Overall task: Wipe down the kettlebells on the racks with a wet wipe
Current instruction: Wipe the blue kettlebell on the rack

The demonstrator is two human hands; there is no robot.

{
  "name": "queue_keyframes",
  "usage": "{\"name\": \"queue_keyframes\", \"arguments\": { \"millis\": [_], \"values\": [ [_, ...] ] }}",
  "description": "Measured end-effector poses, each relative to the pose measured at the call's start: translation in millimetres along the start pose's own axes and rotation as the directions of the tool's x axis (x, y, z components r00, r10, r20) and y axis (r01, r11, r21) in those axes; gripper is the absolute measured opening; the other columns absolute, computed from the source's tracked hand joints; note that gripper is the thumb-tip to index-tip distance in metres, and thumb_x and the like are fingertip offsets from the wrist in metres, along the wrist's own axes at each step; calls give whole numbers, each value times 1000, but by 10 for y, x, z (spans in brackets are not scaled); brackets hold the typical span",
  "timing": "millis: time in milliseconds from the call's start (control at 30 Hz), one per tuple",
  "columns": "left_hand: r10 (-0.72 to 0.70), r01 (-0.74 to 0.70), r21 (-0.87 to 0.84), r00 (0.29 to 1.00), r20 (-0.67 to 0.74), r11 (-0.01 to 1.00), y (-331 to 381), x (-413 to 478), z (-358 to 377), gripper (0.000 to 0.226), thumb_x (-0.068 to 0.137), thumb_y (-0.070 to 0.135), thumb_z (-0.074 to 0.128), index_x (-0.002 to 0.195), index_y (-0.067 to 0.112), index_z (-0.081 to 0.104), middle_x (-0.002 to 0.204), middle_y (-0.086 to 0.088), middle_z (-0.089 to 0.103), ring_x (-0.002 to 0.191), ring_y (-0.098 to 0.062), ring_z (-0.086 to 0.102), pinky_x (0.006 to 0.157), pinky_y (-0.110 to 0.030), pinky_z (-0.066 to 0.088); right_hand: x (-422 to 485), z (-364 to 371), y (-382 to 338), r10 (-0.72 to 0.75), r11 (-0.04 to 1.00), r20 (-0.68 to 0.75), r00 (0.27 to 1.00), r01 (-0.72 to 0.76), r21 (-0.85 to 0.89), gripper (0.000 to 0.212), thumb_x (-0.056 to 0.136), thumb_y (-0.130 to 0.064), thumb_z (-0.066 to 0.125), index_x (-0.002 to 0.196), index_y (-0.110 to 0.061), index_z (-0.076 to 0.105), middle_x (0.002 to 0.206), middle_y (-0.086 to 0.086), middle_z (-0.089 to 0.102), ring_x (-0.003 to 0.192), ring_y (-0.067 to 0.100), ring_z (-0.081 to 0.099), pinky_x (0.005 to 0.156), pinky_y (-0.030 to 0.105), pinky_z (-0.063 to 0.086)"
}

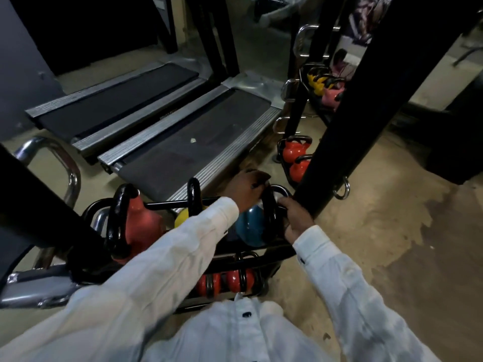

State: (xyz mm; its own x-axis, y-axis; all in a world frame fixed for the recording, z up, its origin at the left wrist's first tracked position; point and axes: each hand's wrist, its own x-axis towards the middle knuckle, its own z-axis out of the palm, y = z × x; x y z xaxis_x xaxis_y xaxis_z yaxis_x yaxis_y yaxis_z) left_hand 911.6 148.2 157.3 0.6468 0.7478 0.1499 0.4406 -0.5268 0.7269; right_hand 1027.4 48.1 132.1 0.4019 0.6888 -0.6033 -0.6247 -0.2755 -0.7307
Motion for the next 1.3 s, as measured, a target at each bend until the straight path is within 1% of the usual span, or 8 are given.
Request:
{"name": "queue_keyframes", "arguments": {
  "millis": [233,400,467,633,767,900,1167,1300],
  "values": [
    [53,-70,60,965,257,996,-160,248,-235,27,93,38,60,115,26,70,123,6,66,111,-11,58,89,-16,34,-435,16,106,-565,742,-57,823,478,-470,12,81,-25,76,75,-17,71,74,-7,70,73,10,64,74,25,52],
    [72,-94,64,954,290,994,-169,327,-254,24,91,39,62,110,29,72,115,14,67,102,-5,59,88,-20,39,-413,380,187,-812,-96,223,539,253,-963,6,72,-23,68,77,-26,66,95,0,57,98,27,51,82,37,44],
    [60,-78,54,956,286,995,-156,315,-266,24,90,40,63,109,30,73,110,17,66,97,-3,58,88,-22,42,-426,304,337,-828,-192,258,497,180,-965,13,66,-22,70,78,-25,63,98,4,55,97,30,48,81,40,43],
    [11,-7,-18,967,255,1000,-197,292,-233,20,82,50,65,98,42,72,108,12,70,98,-12,65,94,-38,51,-618,-5,527,-872,45,121,474,325,-945,11,84,-31,57,90,-27,65,99,-5,64,98,21,54,86,35,42],
    [33,-22,-44,966,255,999,-124,249,-263,17,88,39,65,103,36,72,114,7,69,104,-14,61,98,-32,47,-542,125,259,-514,755,-146,845,365,-545,19,97,-30,57,98,-14,67,92,0,70,88,19,64,80,30,49],
    [20,-2,-67,967,256,998,-118,204,-293,18,90,36,62,106,33,72,116,4,68,104,-17,63,98,-36,48,-362,57,184,-150,979,-147,978,126,-159,39,90,-18,57,117,10,61,98,21,67,86,32,66,78,37,55],
    [43,-32,-42,955,294,999,-72,159,-357,26,89,40,63,113,30,70,119,4,66,107,-15,61,92,-26,43,-740,-114,252,-607,638,-6,794,484,-599,8,83,-13,74,78,-15,69,81,-4,70,77,6,63,79,24,49],
    [45,-39,-26,956,291,999,-7,116,-374,30,84,45,68,110,29,71,117,4,67,107,-16,61,92,-28,45,-585,257,334,-850,102,91,519,331,-938,12,72,-24,76,73,-27,65,95,-2,56,94,17,50,79,30,40]
  ]
}}
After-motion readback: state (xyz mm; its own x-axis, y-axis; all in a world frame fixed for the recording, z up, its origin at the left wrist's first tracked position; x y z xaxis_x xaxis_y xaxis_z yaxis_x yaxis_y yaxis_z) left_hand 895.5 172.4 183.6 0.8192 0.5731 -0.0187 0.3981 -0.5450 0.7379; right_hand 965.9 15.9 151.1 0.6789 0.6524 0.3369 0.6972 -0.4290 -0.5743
